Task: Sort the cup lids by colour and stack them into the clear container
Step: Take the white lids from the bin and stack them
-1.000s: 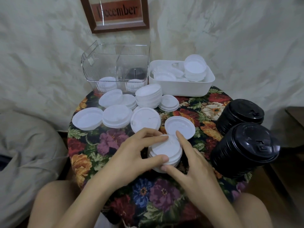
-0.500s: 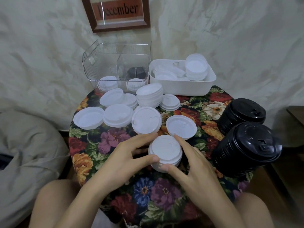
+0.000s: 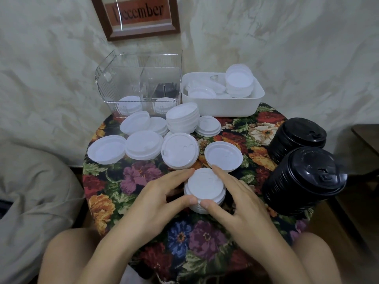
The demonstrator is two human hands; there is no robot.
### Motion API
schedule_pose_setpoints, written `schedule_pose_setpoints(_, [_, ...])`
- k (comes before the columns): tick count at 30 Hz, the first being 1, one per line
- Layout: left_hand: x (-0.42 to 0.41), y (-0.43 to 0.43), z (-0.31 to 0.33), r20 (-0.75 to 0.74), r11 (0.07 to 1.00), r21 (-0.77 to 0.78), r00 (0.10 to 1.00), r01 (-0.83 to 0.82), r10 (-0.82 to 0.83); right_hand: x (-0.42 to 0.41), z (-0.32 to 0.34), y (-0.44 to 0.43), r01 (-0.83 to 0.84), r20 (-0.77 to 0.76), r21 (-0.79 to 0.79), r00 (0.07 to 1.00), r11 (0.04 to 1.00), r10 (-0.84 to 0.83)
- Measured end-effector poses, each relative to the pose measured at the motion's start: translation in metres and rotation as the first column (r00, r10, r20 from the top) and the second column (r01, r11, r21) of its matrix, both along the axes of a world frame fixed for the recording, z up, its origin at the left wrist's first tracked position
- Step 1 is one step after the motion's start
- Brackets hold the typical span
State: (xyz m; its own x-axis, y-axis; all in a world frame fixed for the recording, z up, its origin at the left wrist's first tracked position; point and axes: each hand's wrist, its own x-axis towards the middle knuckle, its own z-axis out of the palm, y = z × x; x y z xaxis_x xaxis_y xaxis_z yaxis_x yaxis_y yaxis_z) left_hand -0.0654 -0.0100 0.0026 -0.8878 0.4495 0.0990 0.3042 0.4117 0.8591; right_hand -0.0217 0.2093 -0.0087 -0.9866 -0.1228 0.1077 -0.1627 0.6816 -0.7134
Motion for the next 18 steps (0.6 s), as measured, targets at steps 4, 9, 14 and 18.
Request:
schedule_pose_setpoints(4, [0.003,0.001,0.001,-0.013,1.000,-0.012,1.000,-0.006,0.006,0.000,-0.001,-0.001,-0.006,-0.005,0.015,1.000,1.000,0.006])
schedule_pose_setpoints(9, [0.002,0.011,0.004,0.060,0.995,0.103,0.998,-0.010,0.004,0.004,0.000,0.005,0.038,-0.005,-0.025,0.999,0.999,-0.039])
schedule_pose_setpoints(14, [-0.019,0.019,0.019,0.069,0.986,0.164,0.997,-0.037,0.026,0.008,0.002,0.005,0.068,-0.016,-0.020,0.998,0.998,-0.068])
schedule_pose_setpoints(18, [-0.040,0.030,0.030,-0.035,0.991,0.116,0.997,-0.060,0.064,0.007,0.002,0.004,0.048,-0.009,-0.020,0.999,0.999,-0.048])
